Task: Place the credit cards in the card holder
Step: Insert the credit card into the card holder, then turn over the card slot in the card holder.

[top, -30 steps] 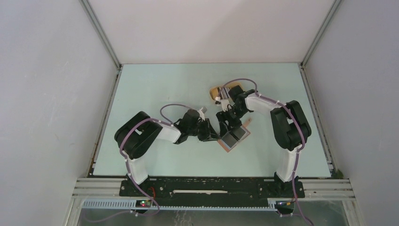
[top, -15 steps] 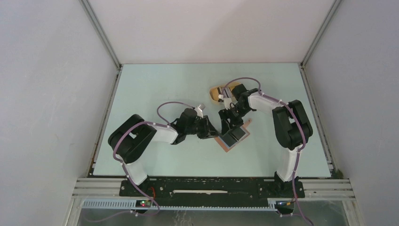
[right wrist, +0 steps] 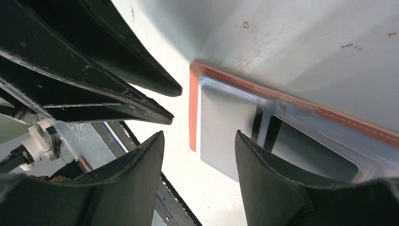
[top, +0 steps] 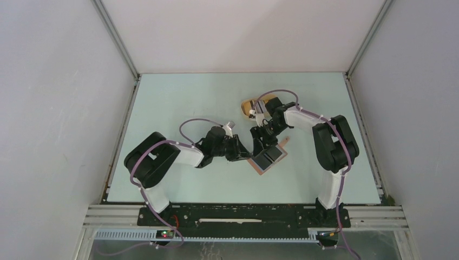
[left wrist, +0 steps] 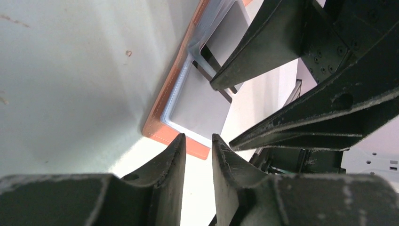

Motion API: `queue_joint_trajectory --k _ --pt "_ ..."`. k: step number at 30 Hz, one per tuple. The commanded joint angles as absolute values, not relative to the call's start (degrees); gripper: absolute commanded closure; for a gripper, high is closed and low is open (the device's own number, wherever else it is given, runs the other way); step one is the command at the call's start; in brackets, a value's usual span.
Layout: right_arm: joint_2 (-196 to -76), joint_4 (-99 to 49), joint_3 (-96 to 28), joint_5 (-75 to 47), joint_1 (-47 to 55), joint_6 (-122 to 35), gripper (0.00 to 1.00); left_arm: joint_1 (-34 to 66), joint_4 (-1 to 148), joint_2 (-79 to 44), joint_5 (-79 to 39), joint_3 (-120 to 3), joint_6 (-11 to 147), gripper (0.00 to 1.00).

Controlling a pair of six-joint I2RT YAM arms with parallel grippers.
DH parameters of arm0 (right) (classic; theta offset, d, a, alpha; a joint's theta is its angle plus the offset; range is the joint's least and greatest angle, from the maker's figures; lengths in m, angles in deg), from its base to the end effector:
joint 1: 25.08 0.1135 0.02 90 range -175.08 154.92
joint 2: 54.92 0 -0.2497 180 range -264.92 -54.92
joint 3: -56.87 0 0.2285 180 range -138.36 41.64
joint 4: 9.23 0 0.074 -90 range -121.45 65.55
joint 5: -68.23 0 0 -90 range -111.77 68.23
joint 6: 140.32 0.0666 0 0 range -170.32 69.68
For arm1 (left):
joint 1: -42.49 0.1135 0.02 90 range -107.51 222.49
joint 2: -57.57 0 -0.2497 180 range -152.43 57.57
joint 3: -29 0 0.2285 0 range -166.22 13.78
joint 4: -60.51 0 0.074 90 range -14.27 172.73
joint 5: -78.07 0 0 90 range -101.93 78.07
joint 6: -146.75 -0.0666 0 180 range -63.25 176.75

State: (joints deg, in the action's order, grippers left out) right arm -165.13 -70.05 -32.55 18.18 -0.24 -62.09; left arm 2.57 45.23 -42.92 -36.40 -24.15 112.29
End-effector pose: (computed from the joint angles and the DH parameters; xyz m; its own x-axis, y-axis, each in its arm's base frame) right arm 0.2889 0.1809 0.1430 -0.7959 -0.5407 -0.2724 -0.5816 0.5578 0.5921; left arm 0.2388 -0.2357 0.1195 -0.9339 -0.1971 -0.2983 0.1472 0.5484 -0.8232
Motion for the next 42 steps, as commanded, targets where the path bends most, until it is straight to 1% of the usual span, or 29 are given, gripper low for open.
queue_joint_trajectory --k 1,7,13,18,23,25,26,28,29,30,31,34,38,41,42 --pt "-161.69 -70.17 -33.1 15.06 -0.13 -64.16 0.34 2.95 42.48 -39.29 -34.91 -21.87 112.08 0.68" --pt "-163.45 -69.86 -32.89 8.27 0.3 -64.02 0.34 2.95 43.2 -35.11 -32.31 -20.57 110.8 0.67" --pt "-165.05 -70.04 -32.93 6.6 1.73 -64.23 0.33 2.94 46.94 -29.67 -27.65 -19.62 107.29 0.65" --pt "-165.58 -70.72 -32.92 8.83 2.85 -64.47 0.34 3.07 52.9 -21.74 -22.03 -19.0 102.85 0.64" --pt "-165.07 -71.8 -33.46 15.47 2.34 -64.44 0.35 4.13 57.61 -11.77 -16.39 -17.63 99.6 0.61" --pt "-165.38 -72.28 -33.72 17.26 1.78 -64.36 0.36 5.25 58.54 -7.68 -13.88 -16.38 99.56 0.54" --pt "-165.37 -72.04 -33.84 17.19 1.36 -64.18 0.36 5.97 58.68 -5.67 -12.88 -15.54 100.09 0.48" --pt "-165.19 -71.79 -33.77 17.67 0.26 -63.96 0.36 8.19 58.18 -1.83 -12.13 -12.88 101.74 0.31" --pt "-165.02 -71.74 -33.77 18.26 -0.34 -64.07 0.36 9.58 58.03 -0.29 -12.08 -11.8 102.95 0.2" --pt "-164.71 -71.74 -33.81 18.76 -0.89 -64.44 0.35 11.02 57.86 1.16 -12.11 -10.61 104.52 0.07" --pt "-164.26 -71.67 -33.76 19.12 -1.15 -64.73 0.35 12.36 57.86 2.72 -12.54 -9.7 105.81 0.01" --pt "-163.09 -71.72 -33.68 21.11 -1.76 -65.91 0.35 15.31 55.46 5.36 -15.52 -6.83 107.79 0.0" --pt "-160.6 -71.84 -33.59 24.24 -2.54 -68.3 0.35 15.77 55.6 6.44 -19.12 -6.61 106.62 0.0" --pt "-157.9 -72.36 -33.02 28.61 -3.93 -72.08 0.36 15.77 53.23 5.46 -23.38 -5.81 107.47 0.03" --pt "-156.88 -72.92 -32.81 30.2 -4.31 -74.23 0.36 15.72 51.85 5.0 -24.6 -5.14 108.3 0.05"
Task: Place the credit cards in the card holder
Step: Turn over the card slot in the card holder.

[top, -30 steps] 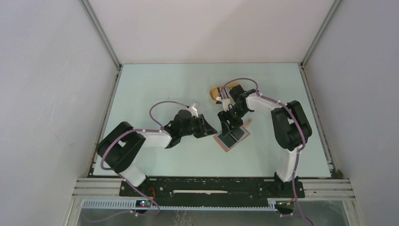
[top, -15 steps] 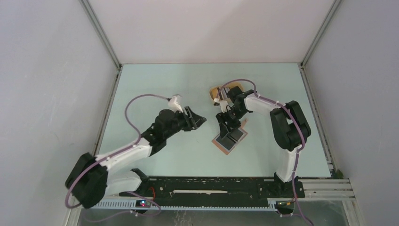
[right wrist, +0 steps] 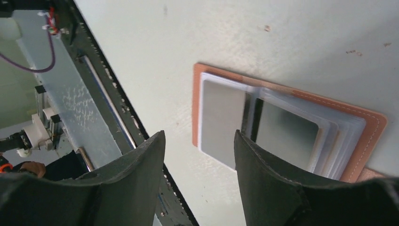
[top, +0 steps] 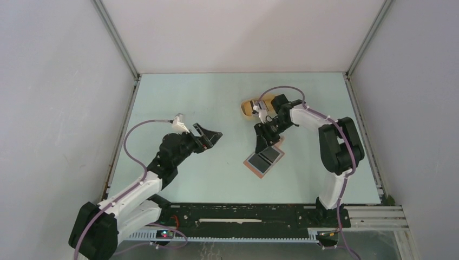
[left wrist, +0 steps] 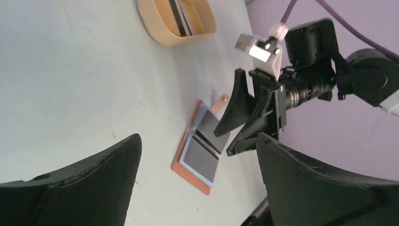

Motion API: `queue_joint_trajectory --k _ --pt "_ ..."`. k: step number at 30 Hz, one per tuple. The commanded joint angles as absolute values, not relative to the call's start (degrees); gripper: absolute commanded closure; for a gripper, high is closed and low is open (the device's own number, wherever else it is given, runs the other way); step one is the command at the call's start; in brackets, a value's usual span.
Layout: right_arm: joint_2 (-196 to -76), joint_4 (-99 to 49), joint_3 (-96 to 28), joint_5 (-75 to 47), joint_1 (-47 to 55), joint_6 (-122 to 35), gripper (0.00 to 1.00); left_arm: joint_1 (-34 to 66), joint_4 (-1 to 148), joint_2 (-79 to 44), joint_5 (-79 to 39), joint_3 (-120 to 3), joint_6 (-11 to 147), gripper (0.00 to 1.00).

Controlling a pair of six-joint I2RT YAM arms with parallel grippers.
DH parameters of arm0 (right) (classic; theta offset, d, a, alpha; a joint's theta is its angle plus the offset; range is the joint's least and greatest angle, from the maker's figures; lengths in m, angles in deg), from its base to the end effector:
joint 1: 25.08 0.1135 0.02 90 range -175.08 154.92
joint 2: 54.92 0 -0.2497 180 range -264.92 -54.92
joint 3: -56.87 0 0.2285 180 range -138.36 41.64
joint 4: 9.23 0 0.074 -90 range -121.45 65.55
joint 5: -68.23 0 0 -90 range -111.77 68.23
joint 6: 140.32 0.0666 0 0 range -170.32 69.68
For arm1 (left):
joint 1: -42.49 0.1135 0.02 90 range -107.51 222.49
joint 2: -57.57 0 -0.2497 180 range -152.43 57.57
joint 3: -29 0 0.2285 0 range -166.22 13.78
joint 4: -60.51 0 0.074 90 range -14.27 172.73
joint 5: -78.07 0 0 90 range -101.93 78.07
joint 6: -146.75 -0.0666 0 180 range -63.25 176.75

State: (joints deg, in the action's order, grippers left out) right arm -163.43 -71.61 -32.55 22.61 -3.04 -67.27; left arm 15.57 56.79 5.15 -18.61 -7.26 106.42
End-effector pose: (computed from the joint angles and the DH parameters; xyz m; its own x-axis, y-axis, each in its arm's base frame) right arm 0.2914 0.1682 0.1553 -0.7706 -0.5368 -0.3435 -0.6158 0.4883 0.6184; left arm 0.1963 -0.1083 0.2176 -0.5443 -0.5728 -0.6129 0.2101 0.6142 -0.7606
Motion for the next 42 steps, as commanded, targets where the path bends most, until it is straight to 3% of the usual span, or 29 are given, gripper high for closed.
queue_joint_trajectory --k 1,6,11,23,42 --pt "-155.74 -73.82 -32.52 31.59 -4.6 -76.6 0.36 15.69 50.87 4.43 -25.65 -4.49 109.69 0.07" --pt "-145.91 -74.19 -24.74 33.57 -3.63 -100.66 0.35 13.35 48.75 -0.56 -28.99 -3.23 111.62 0.17" --pt "-136.16 -66.55 -8.5 25.68 0.21 -124.69 0.27 8.76 45.75 -7.85 -28.91 -4.71 112.45 0.27" --pt "-138.05 -49.37 -2.27 8.27 9.12 -119.13 0.25 3.17 38.23 -21.8 -28.34 -6.85 116.18 0.32" --pt "-140.61 -48.4 -1.95 3.38 13.88 -120.08 0.18 2.94 31.87 -25.68 -29.6 -5.52 118.76 0.32"
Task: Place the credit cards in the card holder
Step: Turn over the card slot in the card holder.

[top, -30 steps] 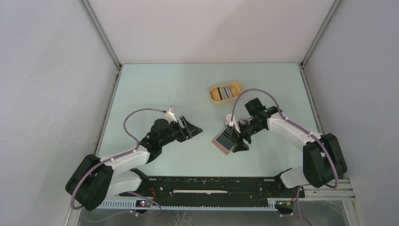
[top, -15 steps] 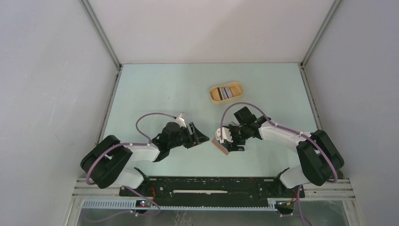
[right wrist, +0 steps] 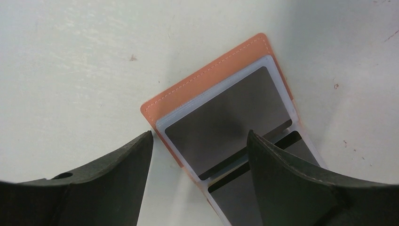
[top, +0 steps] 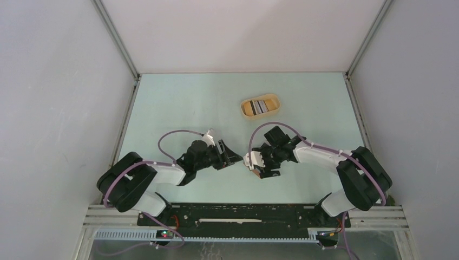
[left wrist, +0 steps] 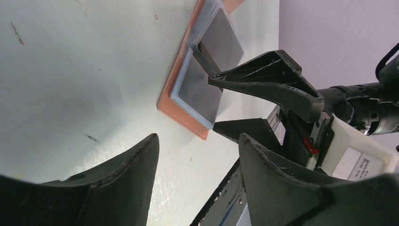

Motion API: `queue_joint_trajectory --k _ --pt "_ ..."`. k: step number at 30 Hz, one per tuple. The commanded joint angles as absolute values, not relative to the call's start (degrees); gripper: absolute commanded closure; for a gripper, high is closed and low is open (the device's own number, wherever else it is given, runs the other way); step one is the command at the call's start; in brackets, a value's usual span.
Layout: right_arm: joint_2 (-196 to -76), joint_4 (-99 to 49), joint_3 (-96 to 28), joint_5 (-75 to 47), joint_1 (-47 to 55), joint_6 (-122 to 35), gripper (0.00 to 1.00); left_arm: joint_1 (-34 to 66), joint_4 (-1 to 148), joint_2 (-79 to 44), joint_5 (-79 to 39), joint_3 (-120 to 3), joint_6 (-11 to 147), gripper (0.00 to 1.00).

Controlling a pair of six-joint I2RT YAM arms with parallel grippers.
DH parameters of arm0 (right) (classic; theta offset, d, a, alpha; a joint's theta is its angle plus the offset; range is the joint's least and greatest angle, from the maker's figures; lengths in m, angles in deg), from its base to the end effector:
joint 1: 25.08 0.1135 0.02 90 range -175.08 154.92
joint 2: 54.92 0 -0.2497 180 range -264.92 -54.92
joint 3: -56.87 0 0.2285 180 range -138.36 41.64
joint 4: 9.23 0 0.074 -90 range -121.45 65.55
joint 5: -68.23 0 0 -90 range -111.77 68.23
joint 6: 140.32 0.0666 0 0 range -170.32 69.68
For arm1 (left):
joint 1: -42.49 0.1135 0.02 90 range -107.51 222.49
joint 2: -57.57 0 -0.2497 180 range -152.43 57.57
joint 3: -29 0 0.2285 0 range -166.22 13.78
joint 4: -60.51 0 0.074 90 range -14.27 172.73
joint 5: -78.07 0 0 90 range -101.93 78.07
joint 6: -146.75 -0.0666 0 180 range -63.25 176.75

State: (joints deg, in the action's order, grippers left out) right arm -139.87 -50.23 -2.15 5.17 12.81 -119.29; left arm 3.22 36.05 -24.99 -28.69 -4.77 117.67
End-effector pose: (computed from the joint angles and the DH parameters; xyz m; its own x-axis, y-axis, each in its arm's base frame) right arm 0.1833 0.1809 0.1396 0.3813 -0.7577 -0.5297 -0.9245 -0.3141 -0.2162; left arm 0.1920 -0.1818 0.1324 -0.8625 -0.3757 -0.3390 0.1147 0.5074 -0.8541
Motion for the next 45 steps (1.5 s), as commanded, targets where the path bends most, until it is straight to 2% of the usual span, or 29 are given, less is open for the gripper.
queue_joint_trajectory --k 1,17,45 --pt "-140.77 -47.87 -1.95 2.78 14.08 -119.7 0.18 2.96 31.73 -25.78 -29.62 -5.47 118.86 0.32" --pt "-139.05 -45.74 -3.14 2.62 14.05 -114.22 0.23 2.98 30.9 -26.43 -29.79 -5.47 119.55 0.34" --pt "-138.77 -45.94 -5.62 4.74 10.57 -106.79 0.35 2.59 15.23 -37.24 -34.16 -6.39 129.76 0.49"
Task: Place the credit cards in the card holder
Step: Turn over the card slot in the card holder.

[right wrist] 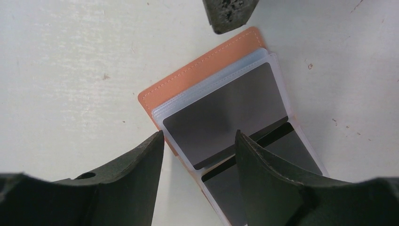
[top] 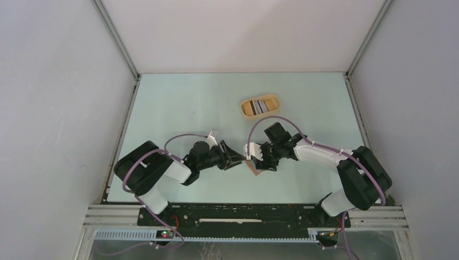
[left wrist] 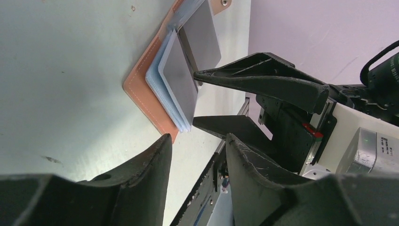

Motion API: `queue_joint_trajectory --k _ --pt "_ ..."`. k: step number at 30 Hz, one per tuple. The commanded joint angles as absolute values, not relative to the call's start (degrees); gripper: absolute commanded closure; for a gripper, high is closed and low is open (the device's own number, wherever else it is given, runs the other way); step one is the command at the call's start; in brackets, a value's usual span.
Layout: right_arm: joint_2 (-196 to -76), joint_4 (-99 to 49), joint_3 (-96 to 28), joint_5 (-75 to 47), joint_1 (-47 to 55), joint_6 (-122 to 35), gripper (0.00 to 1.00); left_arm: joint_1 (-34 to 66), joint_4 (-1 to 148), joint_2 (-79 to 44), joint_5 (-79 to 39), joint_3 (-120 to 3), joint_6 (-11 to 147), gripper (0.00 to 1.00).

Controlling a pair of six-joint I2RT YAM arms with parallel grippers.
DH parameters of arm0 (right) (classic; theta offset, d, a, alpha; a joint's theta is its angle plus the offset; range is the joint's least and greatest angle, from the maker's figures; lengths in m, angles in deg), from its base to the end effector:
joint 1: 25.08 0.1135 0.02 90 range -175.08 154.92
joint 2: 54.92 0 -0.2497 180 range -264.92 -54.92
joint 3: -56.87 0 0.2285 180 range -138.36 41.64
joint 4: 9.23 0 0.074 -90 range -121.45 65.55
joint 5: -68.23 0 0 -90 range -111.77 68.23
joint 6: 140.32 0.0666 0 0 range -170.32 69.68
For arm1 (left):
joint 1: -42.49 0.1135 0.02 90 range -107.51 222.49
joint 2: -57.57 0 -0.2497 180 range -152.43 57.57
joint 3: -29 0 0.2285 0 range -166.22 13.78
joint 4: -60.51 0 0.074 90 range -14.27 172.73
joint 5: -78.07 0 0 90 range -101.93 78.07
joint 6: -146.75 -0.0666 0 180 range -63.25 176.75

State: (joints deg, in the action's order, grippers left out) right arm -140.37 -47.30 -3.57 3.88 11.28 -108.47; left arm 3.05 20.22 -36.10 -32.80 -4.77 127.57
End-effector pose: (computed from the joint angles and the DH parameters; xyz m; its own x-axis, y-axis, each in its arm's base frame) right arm 0.1987 0.1821 0.1463 0.2091 -0.7969 -0.5668 -0.9752 -0.1273 -0.1809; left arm 0.2003 -0.1955 0.1193 -0.8906 -0.4102 -0.1966 0.0354 0.3684 -0.9290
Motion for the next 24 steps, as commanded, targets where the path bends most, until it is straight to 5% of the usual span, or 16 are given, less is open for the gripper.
queue_joint_trajectory --k 1,24 --pt "-138.77 -46.02 -5.7 4.77 10.4 -106.61 0.35 2.59 14.59 -37.6 -34.33 -6.51 130.24 0.49" --pt "-138.77 -44.49 -6.26 4.16 8.94 -102.67 0.43 1.55 9.08 -46.57 -35.69 -10.89 137.1 0.5"
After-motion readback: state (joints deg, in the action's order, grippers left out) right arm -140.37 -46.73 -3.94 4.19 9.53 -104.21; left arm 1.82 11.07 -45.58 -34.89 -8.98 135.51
